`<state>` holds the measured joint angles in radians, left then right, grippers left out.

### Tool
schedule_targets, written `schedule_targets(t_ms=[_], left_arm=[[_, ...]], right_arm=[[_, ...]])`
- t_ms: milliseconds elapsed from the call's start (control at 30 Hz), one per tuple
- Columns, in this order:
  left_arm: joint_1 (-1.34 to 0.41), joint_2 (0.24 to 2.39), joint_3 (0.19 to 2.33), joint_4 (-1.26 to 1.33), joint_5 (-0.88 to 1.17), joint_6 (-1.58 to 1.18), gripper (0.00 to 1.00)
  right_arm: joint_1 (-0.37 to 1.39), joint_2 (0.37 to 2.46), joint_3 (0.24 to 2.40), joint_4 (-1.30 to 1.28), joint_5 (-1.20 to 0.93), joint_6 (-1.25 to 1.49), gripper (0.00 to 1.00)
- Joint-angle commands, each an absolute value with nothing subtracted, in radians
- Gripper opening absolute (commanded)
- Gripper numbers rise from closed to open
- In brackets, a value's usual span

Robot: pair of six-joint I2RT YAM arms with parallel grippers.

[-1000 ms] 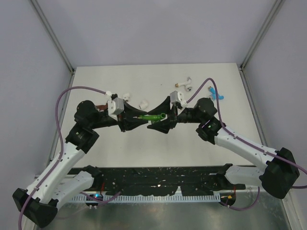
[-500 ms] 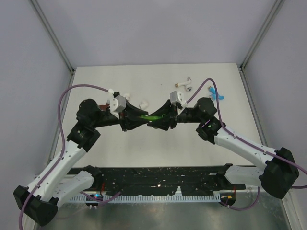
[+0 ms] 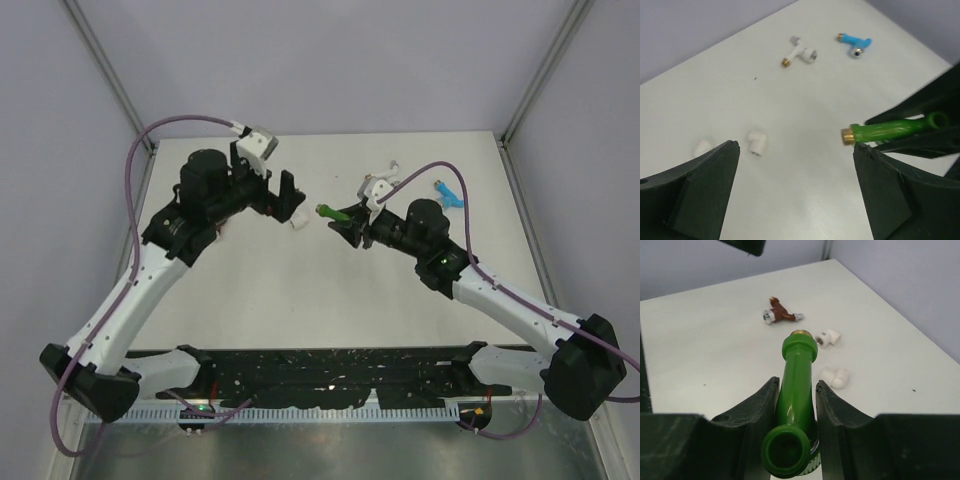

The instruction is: Install the water faucets

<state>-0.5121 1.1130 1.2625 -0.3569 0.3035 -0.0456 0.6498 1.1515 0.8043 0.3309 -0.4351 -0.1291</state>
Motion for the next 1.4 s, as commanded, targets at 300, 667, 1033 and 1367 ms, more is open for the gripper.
schedule_targets(t_ms=[300,667,1033,1367], left_arm=[[-0.505,1.813,1.834,-0.914,-0.227,-0.106,1.0],[-0.385,2.226,2.193,-1.052,-0.258,-0.181,0.97],[-0.278,2.37,2.24,-1.075,-0.088,-0.331,0.87],[-0.256,2.439,2.244,-1.071,-0.048,-0.382,0.76]], right_arm=[[0.647,1.1,0.744,0.374,0.052,-0.206,0.05],[0.647,1.092,0.718,0.413,0.058,-0.222,0.05],[0.649,1.1,0.715,0.42,0.038,-0.222,0.05],[0.647,1.103,0.709,0.428,0.028,-0.219,0.05]])
